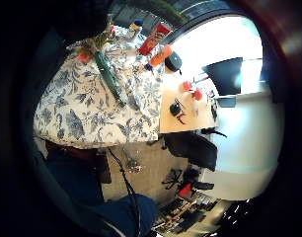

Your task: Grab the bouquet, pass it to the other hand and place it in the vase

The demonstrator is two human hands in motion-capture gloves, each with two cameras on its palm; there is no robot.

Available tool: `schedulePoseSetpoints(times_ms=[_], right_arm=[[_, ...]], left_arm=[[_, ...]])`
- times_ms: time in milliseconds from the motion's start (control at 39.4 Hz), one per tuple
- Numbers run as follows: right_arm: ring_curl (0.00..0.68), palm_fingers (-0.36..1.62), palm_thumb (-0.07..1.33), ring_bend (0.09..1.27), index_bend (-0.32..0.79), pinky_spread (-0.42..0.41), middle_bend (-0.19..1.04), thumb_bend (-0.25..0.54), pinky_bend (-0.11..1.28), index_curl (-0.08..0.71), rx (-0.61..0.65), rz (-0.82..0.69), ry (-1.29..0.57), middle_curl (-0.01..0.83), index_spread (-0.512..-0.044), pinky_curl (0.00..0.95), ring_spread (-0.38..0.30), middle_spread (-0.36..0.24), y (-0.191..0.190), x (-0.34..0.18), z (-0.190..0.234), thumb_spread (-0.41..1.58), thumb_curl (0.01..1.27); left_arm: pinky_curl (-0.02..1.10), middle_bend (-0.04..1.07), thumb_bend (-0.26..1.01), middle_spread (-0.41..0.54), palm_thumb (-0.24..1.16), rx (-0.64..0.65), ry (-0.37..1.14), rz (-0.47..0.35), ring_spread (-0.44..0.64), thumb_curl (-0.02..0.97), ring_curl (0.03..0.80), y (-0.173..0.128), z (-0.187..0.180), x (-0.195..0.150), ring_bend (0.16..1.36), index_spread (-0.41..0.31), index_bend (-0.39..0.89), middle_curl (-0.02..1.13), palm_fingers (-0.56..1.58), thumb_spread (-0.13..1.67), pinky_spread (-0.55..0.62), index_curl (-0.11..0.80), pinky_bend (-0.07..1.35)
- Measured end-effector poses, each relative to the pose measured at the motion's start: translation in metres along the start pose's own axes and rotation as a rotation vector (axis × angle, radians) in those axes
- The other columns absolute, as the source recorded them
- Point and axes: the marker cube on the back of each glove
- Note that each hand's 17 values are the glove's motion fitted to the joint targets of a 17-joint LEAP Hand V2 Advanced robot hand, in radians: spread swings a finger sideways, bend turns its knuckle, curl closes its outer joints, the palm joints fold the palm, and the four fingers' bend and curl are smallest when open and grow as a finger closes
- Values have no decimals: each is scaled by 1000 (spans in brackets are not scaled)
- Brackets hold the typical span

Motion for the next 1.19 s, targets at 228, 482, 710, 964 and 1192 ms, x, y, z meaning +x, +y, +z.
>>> schedulePoseSetpoints(times_ms=[228, 482, 710, 964, 1192], right_arm=[[203, 508, 532, 464, 150, 103, 273, 362, 304, 148, 8, 4, -33, 171, -291, 172, 1, -29, -1, 4, -1, 893, 128], [242, 497, 535, 455, 141, 124, 264, 330, 295, 196, -63, -10, -38, 238, -331, 225, 1, -32, 5, 4, 0, 1153, 169], [272, 455, 502, 467, 98, 146, 218, 252, 392, 190, -80, -4, -68, 270, -344, 284, 1, -28, 18, 7, -17, 1214, 194], [291, 464, 505, 469, 119, 163, 202, 172, 428, 199, -149, 102, -100, 302, -310, 315, 1, -24, -14, 31, -24, 1190, 225], [323, 601, 542, 537, 68, 175, 226, 113, 519, 179, -426, 361, -197, 339, -232, 344, -33, -37, -44, 57, -3, 1144, 258]], left_arm=[[148, 153, 130, 150, 254, 24, -86, -86, 173, 92, 183, -10, 9, -13, 499, -29, 195, 111, 319, 859, 256, 162, 295], [200, 172, 93, 182, 273, -22, 37, -55, 207, 143, 217, -13, 16, -4, 516, -21, 184, 163, 305, 1068, 296, 239, 289], [236, 176, 56, 193, 288, 10, 66, 12, 215, 179, 241, -12, 19, 15, 524, -4, 167, 205, 302, 1141, 302, 275, 284], [270, 173, 15, 206, 302, 28, 75, 77, 219, 208, 264, 4, 23, 33, 543, 8, 155, 237, 274, 1174, 306, 295, 293], [290, 177, -10, 206, 317, 85, 76, 127, 220, 230, 277, 22, 23, 42, 551, 7, 159, 259, 264, 1185, 307, 307, 295]])
